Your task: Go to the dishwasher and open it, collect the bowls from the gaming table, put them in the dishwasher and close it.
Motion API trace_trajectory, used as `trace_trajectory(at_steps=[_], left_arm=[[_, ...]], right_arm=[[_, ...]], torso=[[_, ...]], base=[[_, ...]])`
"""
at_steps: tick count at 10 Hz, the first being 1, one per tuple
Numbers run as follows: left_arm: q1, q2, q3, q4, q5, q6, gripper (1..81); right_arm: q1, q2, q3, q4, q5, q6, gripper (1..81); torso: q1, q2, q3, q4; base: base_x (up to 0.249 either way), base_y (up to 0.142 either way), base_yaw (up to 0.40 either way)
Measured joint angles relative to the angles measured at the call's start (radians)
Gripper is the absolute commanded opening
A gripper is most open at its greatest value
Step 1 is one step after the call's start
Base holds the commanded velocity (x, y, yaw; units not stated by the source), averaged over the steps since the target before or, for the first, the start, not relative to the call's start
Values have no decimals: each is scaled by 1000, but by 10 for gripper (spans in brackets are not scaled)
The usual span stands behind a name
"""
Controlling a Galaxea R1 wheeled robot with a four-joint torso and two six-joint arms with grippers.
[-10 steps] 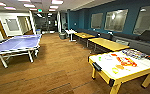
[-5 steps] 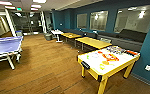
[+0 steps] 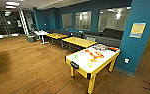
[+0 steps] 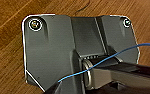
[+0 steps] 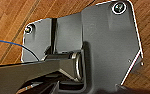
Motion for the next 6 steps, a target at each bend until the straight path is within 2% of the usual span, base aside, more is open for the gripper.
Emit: trace_trajectory(at_steps=[2, 4, 5, 6], left_arm=[[0, 0, 0, 0, 1, 0, 811], [0, -3, 0, 0, 3, 0, 811], [-12, -4, 0, 0, -5, 0, 811], [-13, -3, 0, 0, -4, 0, 811]], right_arm=[[0, 0, 0, 0, 1, 0, 811], [0, 3, 0, 0, 3, 0, 811], [-8, 6, 0, -1, -2, 0, 811], [-8, 5, 0, -1, 0, 0, 811]], torso=[[0, 0, 0, 0], [0, 0, 0, 0], [0, 0, 0, 0], [0, 0, 0, 0]], base=[[0, 0, -389], [0, -233, 0], [0, -130, 0], [0, 0, 0]])
